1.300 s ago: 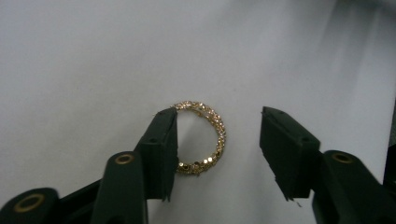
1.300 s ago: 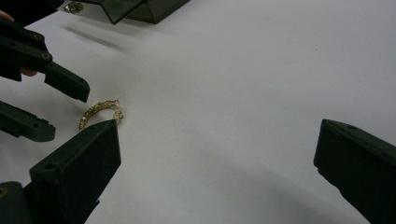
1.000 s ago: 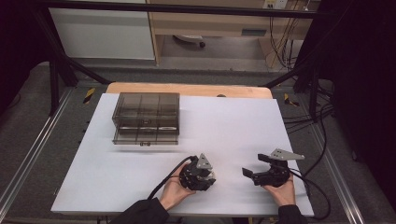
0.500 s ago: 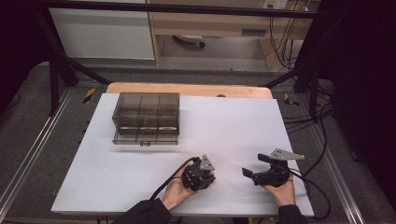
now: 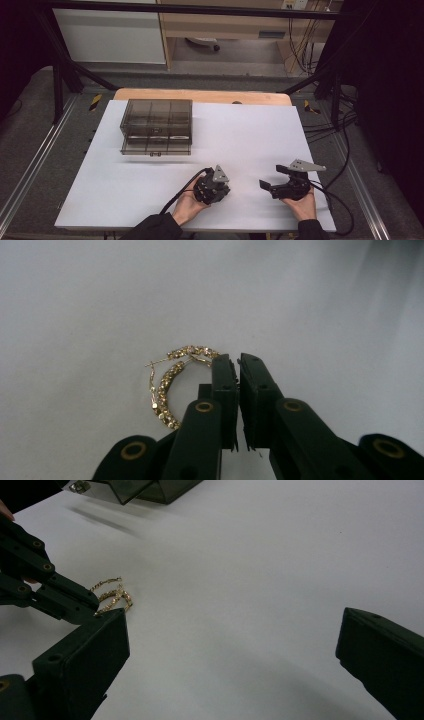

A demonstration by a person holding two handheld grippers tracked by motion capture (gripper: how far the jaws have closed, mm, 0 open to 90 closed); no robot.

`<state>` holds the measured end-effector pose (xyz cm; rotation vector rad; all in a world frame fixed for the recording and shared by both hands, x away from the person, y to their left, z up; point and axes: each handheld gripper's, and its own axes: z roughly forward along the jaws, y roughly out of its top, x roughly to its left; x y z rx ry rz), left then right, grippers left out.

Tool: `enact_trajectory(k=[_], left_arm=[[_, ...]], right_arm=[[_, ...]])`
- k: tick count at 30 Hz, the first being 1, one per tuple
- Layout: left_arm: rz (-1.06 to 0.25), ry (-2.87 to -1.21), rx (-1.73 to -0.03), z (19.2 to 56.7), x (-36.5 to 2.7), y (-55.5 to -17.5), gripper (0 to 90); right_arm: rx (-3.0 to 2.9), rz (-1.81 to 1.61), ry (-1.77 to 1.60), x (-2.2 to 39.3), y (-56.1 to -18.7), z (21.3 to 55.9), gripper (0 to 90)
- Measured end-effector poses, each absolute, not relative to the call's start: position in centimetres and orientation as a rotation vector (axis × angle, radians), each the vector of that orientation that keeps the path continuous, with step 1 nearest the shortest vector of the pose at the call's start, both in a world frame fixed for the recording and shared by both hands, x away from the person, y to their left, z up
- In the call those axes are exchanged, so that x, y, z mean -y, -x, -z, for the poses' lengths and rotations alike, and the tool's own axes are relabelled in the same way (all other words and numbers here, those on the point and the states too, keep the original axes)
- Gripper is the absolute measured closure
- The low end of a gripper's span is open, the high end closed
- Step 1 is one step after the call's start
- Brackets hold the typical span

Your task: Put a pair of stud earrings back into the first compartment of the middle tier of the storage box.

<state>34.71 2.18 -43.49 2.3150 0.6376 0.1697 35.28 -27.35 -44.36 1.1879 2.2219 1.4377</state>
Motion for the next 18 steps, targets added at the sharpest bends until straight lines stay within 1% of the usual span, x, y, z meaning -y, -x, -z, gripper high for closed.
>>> enact_trajectory(k=[18], left_arm=[[-0.195,-2.282,-0.657,41.2,-5.8,-34.2,84.8]], right_arm=[[-2.228,-1.434,-1.194,27.3,-35.3,44.4,1.2]])
